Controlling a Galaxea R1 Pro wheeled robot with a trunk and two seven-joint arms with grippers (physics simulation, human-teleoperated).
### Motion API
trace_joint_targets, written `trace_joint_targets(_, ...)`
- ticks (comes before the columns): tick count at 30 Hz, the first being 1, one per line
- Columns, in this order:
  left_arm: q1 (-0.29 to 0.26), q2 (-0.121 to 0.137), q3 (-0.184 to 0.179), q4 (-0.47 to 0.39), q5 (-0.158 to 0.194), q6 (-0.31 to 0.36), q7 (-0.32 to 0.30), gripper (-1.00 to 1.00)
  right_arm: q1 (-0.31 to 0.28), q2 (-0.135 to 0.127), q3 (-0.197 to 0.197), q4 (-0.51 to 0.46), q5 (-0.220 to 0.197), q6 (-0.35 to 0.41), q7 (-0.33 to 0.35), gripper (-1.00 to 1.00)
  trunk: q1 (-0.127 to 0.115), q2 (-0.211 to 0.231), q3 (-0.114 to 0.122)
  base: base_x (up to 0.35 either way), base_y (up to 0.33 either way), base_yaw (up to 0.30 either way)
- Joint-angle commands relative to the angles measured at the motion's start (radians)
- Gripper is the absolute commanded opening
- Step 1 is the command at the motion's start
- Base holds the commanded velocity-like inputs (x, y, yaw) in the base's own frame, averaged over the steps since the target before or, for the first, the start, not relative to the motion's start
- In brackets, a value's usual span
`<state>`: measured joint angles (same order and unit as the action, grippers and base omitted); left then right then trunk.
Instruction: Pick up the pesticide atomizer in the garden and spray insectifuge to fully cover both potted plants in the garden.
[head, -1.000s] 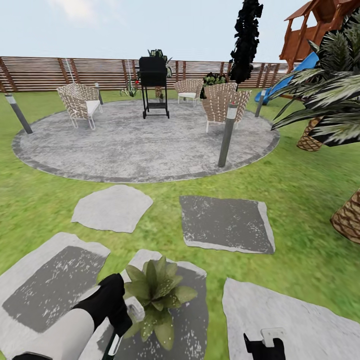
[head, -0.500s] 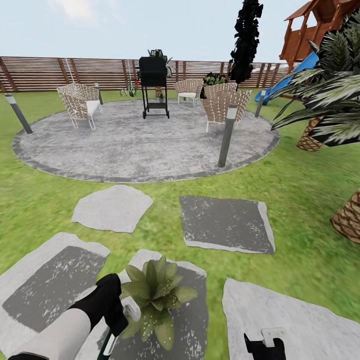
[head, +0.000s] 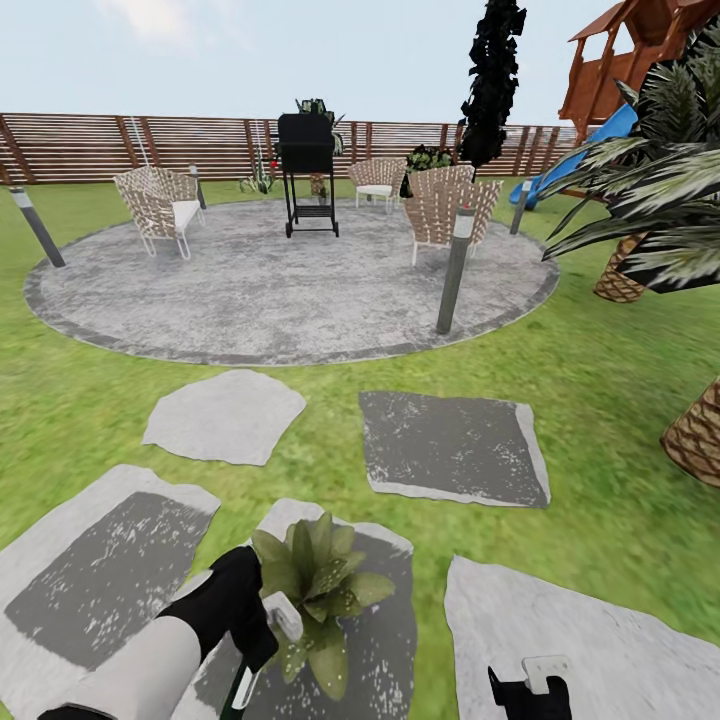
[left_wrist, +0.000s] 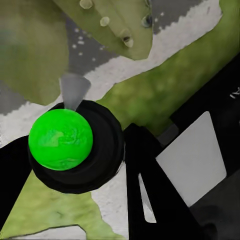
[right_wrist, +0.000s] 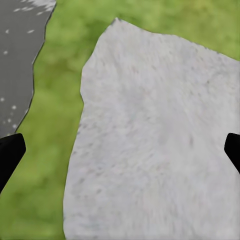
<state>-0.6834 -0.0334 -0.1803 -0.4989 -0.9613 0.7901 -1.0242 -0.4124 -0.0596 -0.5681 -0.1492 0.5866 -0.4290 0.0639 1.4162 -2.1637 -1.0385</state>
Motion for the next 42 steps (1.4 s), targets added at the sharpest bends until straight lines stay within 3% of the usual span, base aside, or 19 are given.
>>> trace_joint_targets(1,0.0,0.004,0.0,-0.005,-0.007,0.006,-0.008,-1.0,0.0,0.0,-0.008,0.0,0.002,-0.004,0.007,1.0,0.0,0.0,-0.001,0.0,0.0,0.0)
trace_joint_targets(4,-0.001,0.018,0.08,-0.07,-0.008,0.005,-0.009,-1.0,0.0,0.0,-0.008,0.0,0.002,-0.004,0.007,1.0,0.0,0.0,-0.001,0.0,0.0,0.0)
trace_joint_targets(7,0.0,0.017,0.11,-0.089,-0.017,0.002,-0.008,-1.0,0.0,0.0,-0.008,0.001,0.002,-0.004,0.007,1.0,0.0,0.0,-0.001,0.0,0.0,0.0)
trace_joint_targets(14,0.001,0.019,0.113,-0.082,-0.02,0.001,-0.005,-1.0,-0.001,0.0,-0.008,0.001,0.002,-0.004,0.007,1.0,0.0,0.0,-0.001,0.0,-0.002,0.0)
trace_joint_targets(22,0.001,0.016,0.113,-0.078,-0.021,0.001,0.052,-1.0,0.0,0.0,-0.008,0.002,0.002,-0.004,0.007,1.0,0.0,0.0,-0.001,-0.128,-0.18,0.0)
trace_joint_targets(42,0.001,0.022,0.116,-0.076,-0.02,0.003,0.056,-1.0,0.0,0.001,-0.007,0.001,0.002,-0.004,0.007,1.0,0.0,0.0,-0.001,-0.142,-0.182,0.003)
